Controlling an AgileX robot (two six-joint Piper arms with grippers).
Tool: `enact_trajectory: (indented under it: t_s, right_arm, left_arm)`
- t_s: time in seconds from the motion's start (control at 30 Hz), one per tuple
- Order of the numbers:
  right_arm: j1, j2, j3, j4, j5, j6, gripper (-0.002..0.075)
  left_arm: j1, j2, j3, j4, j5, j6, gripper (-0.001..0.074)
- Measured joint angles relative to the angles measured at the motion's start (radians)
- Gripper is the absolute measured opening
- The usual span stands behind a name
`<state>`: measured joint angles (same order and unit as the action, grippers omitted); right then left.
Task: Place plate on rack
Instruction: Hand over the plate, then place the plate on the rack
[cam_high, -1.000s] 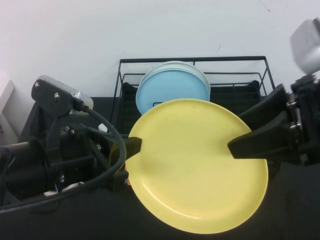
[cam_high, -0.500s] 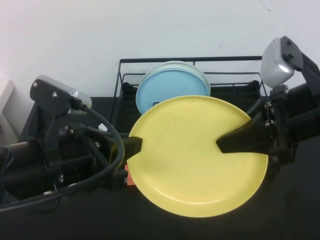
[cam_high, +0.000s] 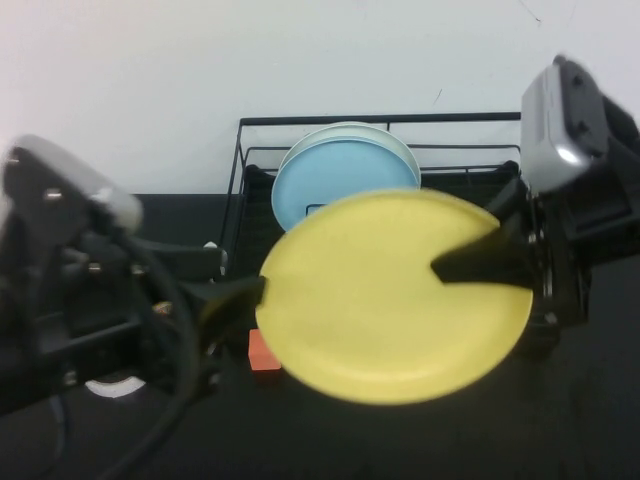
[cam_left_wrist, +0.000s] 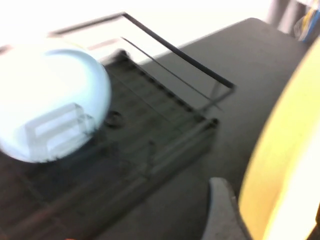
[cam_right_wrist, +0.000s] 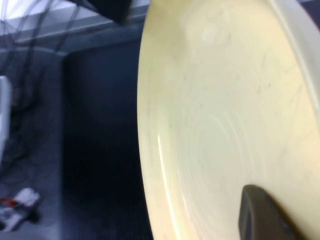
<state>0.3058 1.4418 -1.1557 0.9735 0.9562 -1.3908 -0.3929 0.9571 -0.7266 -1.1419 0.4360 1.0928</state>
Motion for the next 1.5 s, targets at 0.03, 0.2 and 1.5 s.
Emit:
enact_trajectory:
  t_s: [0.03, 0.2, 1.5]
  right_arm:
    - [0.0, 0.0, -0.012, -0.004, -0.011, -0.002, 0.0137]
    - [0.0, 0.01, -0.108, -0.008, -0.027, -0.006, 0.0137]
    - [-0.017, 0.787, -0.948, 0.128, -0.084, -0.364, 0.0136]
  left_arm:
    - [0.0, -0.022, 0.0, 0.04, -0.015, -0.032, 0.0342]
    - [0.0, -0.117, 0.002, 0.285, -0.047, -0.276, 0.0192]
    - [0.0, -0.642, 0.406, 0.621, 0.063, -1.197, 0.0]
